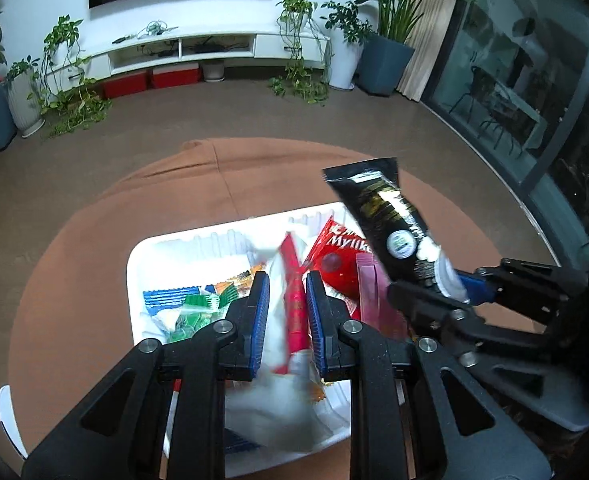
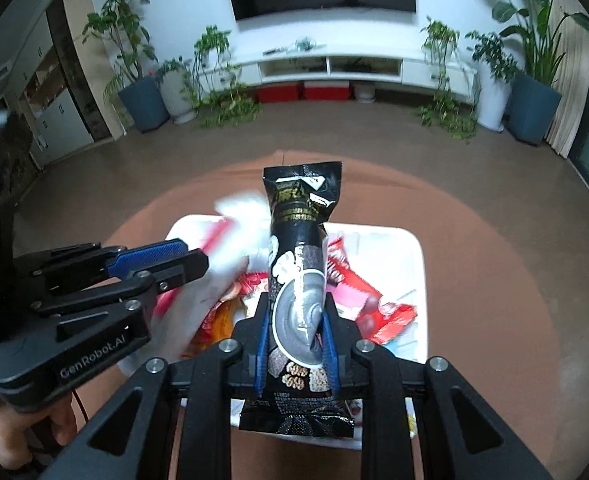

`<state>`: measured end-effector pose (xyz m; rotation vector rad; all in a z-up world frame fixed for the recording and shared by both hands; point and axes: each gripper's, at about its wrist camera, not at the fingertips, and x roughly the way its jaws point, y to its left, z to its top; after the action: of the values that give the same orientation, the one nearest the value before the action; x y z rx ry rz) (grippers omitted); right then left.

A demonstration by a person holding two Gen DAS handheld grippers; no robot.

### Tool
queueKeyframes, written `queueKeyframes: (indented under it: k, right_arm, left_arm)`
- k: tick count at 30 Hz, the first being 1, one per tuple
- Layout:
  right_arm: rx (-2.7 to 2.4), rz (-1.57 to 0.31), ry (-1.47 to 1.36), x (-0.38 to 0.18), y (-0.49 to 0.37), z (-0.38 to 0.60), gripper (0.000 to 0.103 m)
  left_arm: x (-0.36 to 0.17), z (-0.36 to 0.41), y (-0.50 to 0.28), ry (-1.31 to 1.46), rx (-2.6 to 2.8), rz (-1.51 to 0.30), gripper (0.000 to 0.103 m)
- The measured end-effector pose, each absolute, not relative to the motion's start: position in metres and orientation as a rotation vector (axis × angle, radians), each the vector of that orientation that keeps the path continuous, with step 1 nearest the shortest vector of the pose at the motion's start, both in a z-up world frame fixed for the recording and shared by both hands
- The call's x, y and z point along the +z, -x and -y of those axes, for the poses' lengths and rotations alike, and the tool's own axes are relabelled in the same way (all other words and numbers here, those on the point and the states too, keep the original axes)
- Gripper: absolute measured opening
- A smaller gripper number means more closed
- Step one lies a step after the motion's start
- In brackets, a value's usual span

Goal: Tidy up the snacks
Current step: 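Carry both packets over the white tray and lower them inside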

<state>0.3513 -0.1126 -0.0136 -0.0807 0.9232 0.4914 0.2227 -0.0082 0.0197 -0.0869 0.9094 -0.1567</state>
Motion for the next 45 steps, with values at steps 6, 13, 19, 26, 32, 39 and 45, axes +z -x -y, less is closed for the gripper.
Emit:
queueKeyframes:
  k: [6,13,19,26,32,39,45]
  right_arm:
    - [0.49,-0.963,0.098,-0.036,-0.359,0.102,0.024]
    - [0.499,-0.982,0.102,-0.045,-0.363,0.097,0.024]
    - [0.503,-1.029,0.108,-0.053,-0.366,0.095,0.024]
    - [0.52,-1.083,0.048,-0.061,-0.38,0.098,0.025]
    - [0.529,-1.088,0.071,-0.065,-0.382,0.095,0.025]
    - [0.509,-1.057,0.078,-0.056,-0.373,0.095,0.029]
    - [0.497,-1.01,0.093,-0.043,-0.363,0.102,0.044]
  left_arm:
    - [-0.005,0.016,-0.226,0.088,-0.149,-0.943,0.016]
    - [-0.026,0.018,-0.236,0.096,-0.149,-0.971,0.014]
    - [-0.036,0.02,-0.26,0.102,-0.145,-1.003,0.013]
    - [-0.044,0.016,-0.267,0.133,-0.142,-1.011,0.013]
    - [-0.042,0.012,-0.264,0.154,-0.135,-0.996,0.013]
    - [-0.028,0.005,-0.252,0.152,-0.134,-0.965,0.016]
    - [-0.008,0.002,-0.234,0.142,-0.117,-0.924,0.017]
